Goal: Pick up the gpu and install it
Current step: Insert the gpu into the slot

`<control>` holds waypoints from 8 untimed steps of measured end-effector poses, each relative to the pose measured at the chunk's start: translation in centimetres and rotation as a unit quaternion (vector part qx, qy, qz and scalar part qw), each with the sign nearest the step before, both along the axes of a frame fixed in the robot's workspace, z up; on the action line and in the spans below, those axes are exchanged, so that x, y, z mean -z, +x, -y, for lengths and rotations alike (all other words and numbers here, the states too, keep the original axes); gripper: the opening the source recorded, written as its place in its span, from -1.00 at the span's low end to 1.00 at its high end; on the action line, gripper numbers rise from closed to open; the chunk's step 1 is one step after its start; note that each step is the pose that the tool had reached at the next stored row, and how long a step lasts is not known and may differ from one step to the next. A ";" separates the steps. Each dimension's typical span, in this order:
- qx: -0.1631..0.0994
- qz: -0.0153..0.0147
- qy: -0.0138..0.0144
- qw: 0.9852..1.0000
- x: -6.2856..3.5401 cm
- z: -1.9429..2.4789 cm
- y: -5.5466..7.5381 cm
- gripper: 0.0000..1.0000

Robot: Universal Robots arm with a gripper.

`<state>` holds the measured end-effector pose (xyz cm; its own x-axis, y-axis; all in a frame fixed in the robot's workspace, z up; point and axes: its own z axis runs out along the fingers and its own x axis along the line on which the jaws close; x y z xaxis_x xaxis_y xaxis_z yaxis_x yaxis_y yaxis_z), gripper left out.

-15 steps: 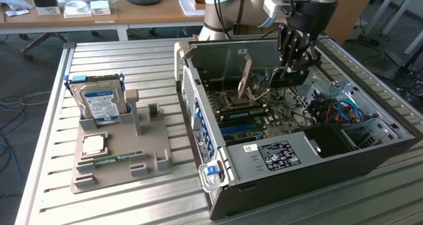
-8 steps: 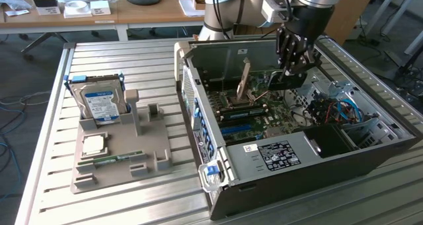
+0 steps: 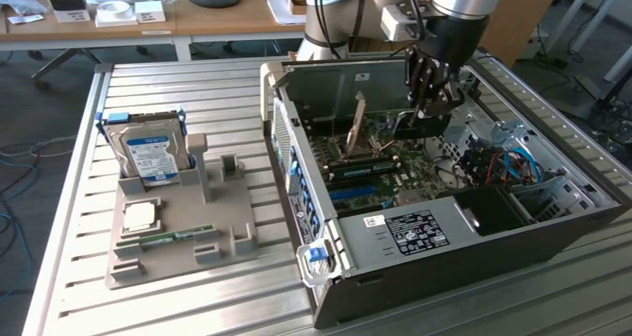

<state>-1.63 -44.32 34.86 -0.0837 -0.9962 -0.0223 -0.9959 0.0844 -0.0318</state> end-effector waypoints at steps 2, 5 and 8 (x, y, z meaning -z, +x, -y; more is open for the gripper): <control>0.000 0.000 -0.001 1.000 0.19 0.00 -0.1 -0.47; 0.000 0.000 -0.002 1.000 0.45 0.00 -0.2 -0.47; 0.000 0.000 -0.003 1.000 0.46 0.00 -0.2 -0.47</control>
